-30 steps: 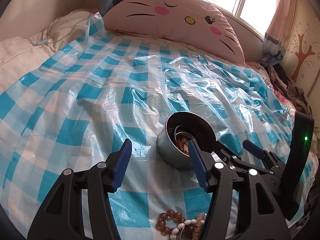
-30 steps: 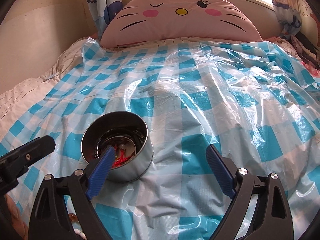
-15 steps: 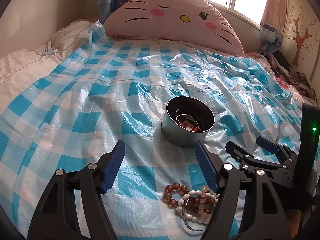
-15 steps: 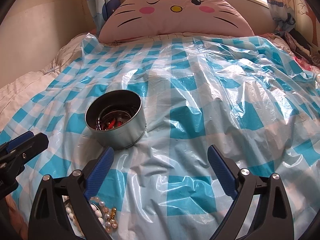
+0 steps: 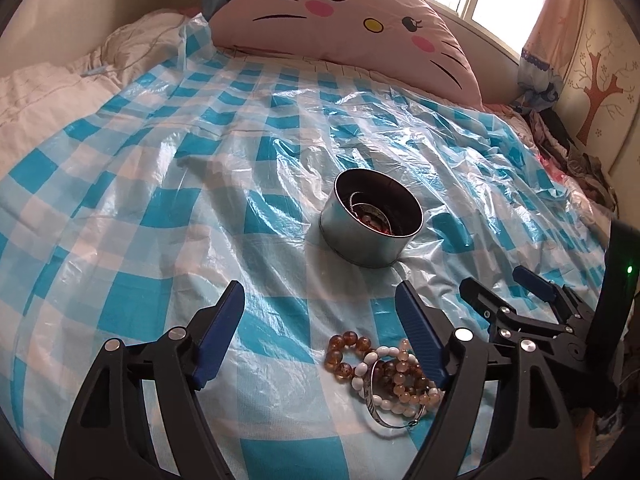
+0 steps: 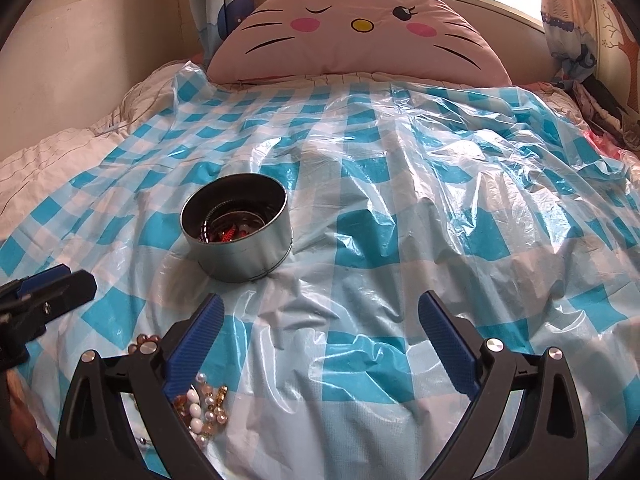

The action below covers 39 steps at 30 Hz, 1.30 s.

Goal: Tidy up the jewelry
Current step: 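Move both tools back to the remaining beaded bracelets on the sheet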

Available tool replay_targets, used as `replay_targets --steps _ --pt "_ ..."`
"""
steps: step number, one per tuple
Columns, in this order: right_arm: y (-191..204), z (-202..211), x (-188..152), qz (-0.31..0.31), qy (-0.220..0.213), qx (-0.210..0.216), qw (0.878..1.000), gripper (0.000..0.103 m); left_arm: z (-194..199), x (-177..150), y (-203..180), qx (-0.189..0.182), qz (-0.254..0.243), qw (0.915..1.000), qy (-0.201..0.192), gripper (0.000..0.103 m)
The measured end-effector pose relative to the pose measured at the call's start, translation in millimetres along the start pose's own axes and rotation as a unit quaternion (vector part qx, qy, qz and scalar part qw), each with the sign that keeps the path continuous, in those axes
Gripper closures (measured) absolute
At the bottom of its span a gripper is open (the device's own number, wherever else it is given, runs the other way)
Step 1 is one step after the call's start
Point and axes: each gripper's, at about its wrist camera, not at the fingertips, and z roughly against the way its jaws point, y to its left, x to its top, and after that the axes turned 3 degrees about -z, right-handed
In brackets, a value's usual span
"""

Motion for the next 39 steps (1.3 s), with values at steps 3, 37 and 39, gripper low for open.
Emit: replay_targets --steps 3,37,39 --pt "-2.2 -1.5 -7.4 0.017 0.024 0.019 0.999 0.009 -0.1 -1.9 11.2 -0.012 0.018 0.9997 0.011 0.029" --pt "-16.6 2.6 -35.9 0.081 0.065 -0.046 0.994 0.008 -9.6 -53.9 -55.3 0.008 -0.212 0.972 0.102 0.069" --pt "-12.4 -5.2 -38.8 0.076 0.074 -0.033 0.994 0.008 -12.6 -57.0 -60.3 0.0 -0.223 0.9686 0.11 0.088"
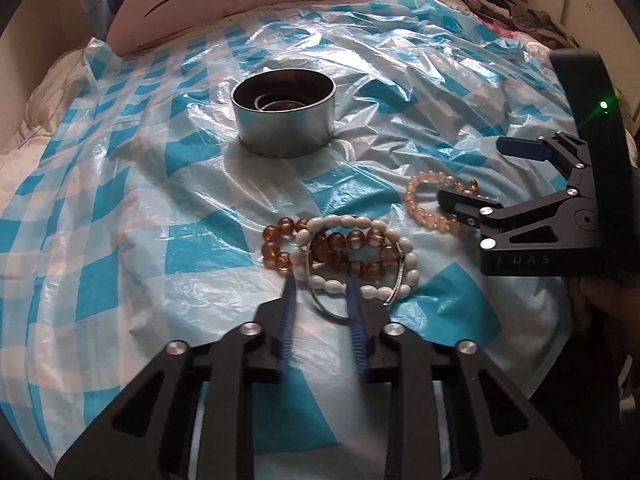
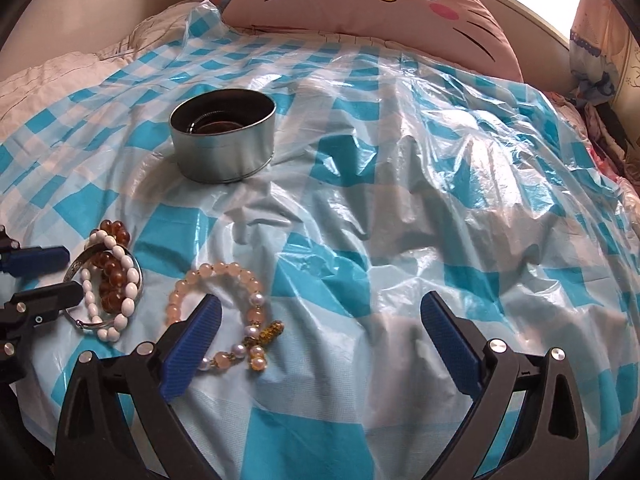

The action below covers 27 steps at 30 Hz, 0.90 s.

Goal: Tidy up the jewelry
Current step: 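Move both tools back to the remaining beaded bracelets on the sheet, then grasp the pink bead bracelet with the right tool while the left tool grasps a thin silver bangle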

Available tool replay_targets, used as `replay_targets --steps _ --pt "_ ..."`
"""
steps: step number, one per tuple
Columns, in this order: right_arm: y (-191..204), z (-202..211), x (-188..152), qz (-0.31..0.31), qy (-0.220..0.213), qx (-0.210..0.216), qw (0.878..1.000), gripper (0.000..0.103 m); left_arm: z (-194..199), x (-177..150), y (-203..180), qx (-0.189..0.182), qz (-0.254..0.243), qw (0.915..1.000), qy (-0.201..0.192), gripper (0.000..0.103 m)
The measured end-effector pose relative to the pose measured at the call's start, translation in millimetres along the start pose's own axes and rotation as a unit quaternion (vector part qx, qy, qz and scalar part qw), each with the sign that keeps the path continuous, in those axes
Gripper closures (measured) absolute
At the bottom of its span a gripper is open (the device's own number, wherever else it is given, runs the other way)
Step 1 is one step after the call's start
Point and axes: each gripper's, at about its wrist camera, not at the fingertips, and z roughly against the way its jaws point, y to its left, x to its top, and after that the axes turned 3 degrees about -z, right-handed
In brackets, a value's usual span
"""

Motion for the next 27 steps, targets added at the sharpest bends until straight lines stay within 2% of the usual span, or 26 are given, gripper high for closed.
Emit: replay_targets --steps 2,4,6,9,11,16,19,22,24,27 --pt "2.4 -5.5 -2.1 0.006 0.003 0.001 1.0 0.007 2.0 0.0 -0.2 -0.012 0.003 0.9999 -0.004 0.094" --pt "-2.8 -7.9 -1.9 -0.008 0.008 0.015 1.0 0.007 7.0 1.0 10.8 -0.055 0.033 0.9979 -0.012 0.098" --pt "-4.9 -9.6 -2.5 -0.015 0.011 0.022 1.0 0.007 14.1 1.5 28.0 -0.12 0.082 0.9889 -0.029 0.099" --pt "-3.9 -10.3 -2.9 -0.014 0.012 0.021 1.0 0.007 13.9 -0.8 49.9 -0.149 0.137 0.9787 -0.035 0.1" --pt "-4.6 -10.6 -2.7 -0.015 0.014 0.022 1.0 0.007 11.1 -1.3 51.7 -0.14 0.142 0.9795 -0.03 0.1" --pt "-5.6 -11.1 -3.6 -0.016 0.015 0.024 0.999 0.007 5.0 -0.3 27.9 -0.106 0.086 0.9906 -0.008 0.099" --pt "-5.6 -11.3 -3.6 -0.017 0.015 0.024 0.999 0.007 1.4 -0.1 23.4 -0.086 0.071 0.9937 0.004 0.096" --pt "-5.6 -11.3 -3.6 -0.017 0.015 0.024 0.999 0.007 1.0 0.1 24.1 -0.073 0.072 0.9947 0.002 0.081" --pt "-5.5 -11.4 -3.6 -0.016 0.014 0.024 0.999 0.007 0.6 0.9 24.9 -0.071 0.074 0.9947 0.0 0.067" --pt "-5.8 -11.4 -3.6 -0.016 0.015 0.024 0.999 0.007 -2.5 2.8 24.0 -0.067 0.076 0.9949 -0.002 0.061"
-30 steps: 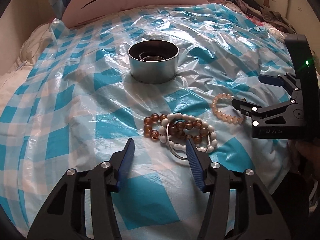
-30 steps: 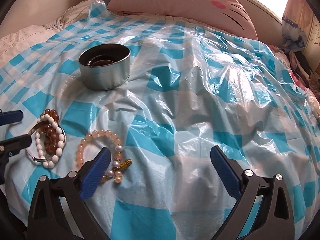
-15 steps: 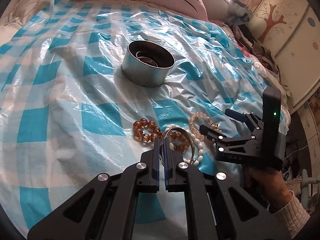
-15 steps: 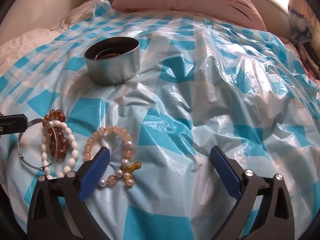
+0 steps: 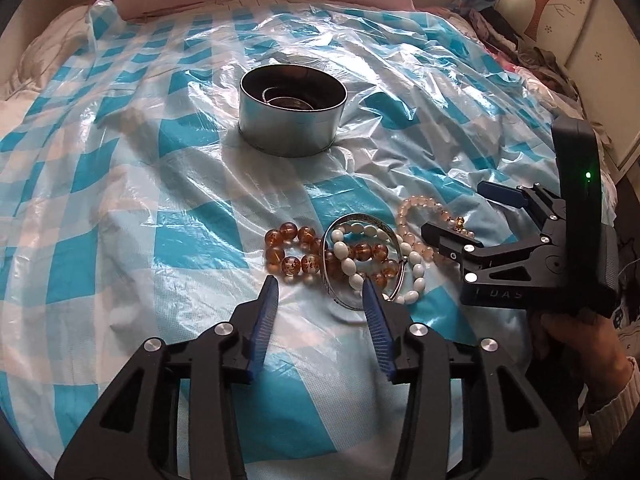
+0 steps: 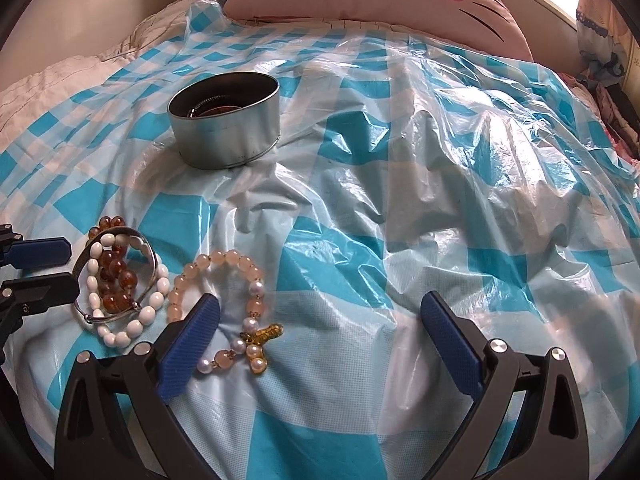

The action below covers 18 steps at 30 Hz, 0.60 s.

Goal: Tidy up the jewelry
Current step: 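Grasp the pink bead bracelet with the right tool while the left tool grasps a thin silver bangle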

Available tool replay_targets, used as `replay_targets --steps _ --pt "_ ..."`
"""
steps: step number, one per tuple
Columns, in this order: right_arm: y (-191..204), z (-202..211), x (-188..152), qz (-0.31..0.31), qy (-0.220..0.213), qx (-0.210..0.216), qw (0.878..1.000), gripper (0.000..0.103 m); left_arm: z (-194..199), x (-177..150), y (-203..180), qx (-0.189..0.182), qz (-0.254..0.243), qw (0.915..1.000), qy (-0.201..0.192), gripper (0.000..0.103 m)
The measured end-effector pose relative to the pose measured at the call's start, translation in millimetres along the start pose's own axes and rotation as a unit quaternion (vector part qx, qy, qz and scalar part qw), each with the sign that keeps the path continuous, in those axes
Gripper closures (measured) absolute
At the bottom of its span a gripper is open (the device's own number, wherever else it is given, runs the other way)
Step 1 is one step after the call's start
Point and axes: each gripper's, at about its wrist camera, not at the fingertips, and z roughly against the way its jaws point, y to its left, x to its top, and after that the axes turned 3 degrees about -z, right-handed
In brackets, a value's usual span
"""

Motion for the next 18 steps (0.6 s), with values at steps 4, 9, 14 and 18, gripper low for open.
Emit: replay_targets --steps 4,9,14,18 --pt "0.2 -0.1 -0.1 0.0 0.0 0.0 1.0 0.007 -2.6 1.0 -2.6 0.001 -0.003 1.0 -0.001 0.075" --pt "0.4 -0.1 -0.2 0.0 0.0 0.0 1.0 0.007 7.6 -0.6 -6.8 -0.011 -0.021 0.9996 -0.016 0.1" --pt "0.6 2.7 -1.2 0.0 -0.004 -0.004 1.0 0.007 17.2 -0.1 19.2 -0.045 0.04 0.9978 -0.029 0.101" --pt "-2.1 13.7 -5.9 -0.003 -0.021 -0.009 1.0 0.007 9.3 -2.6 12.6 -0.022 0.016 0.9996 -0.013 0.101"
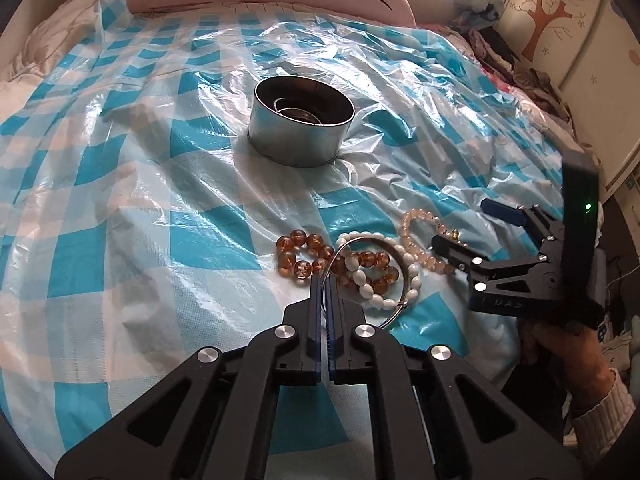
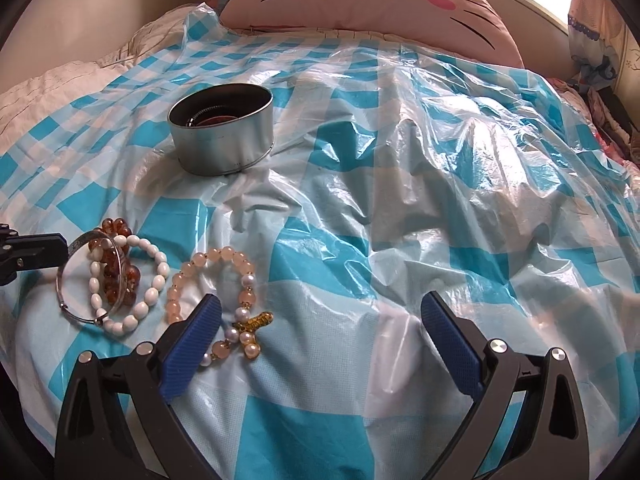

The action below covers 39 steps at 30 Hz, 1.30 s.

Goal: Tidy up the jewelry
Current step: 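Grasp the pink bead bracelet with the right tool while the left tool grasps a thin silver bangle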

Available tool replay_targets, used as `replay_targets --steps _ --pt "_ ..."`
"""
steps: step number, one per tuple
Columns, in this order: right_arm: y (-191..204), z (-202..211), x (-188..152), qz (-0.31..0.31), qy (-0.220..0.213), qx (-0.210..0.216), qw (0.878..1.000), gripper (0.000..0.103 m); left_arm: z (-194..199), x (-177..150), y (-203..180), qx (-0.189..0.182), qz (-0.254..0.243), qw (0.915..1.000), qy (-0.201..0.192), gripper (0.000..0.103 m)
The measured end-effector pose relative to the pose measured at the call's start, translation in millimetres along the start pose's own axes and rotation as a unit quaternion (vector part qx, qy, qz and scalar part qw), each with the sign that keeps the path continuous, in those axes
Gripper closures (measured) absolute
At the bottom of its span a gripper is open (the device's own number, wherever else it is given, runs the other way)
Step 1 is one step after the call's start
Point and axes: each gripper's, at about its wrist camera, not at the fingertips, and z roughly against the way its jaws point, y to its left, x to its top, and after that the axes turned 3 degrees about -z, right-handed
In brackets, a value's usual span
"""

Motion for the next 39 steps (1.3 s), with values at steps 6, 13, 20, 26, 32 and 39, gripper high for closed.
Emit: replay_targets --steps 6,13,20,26,32,39 --pt "3.7 10.0 5.3 0.021 -0.015 0.037 0.999 0.007 -14.3 -1.4 -4.7 0.018 -0.019 0.9993 0.028 0.097" --pt "27.9 8.3 12.0 0.083 -0.008 0.059 0.995 0.028 -22.9 -2.9 -7.6 0.029 -0.032 0.9983 0.04 0.094" --pt "23.1 -2.5 5.6 0.063 0.026 0.071 0.995 0.061 -10.5 -3.4 -6.9 0.01 -0.034 0.9991 0.025 0.097" --pt "18.3 15.8 2.0 0.067 0.024 0.068 0.995 0.088 0.6 -2.8 1.1 -0.023 -0.009 0.9996 0.011 0.099" --pt "13.2 25.3 -0.9 0.047 0.024 0.096 0.994 0.072 7.7 -6.4 2.2 -0.017 -0.018 0.9997 0.003 0.099" --pt "26.1 10.8 4.1 0.076 0.04 0.087 0.993 0.067 -3.1 -8.9 1.2 0.009 -0.033 0.9991 0.026 0.099"
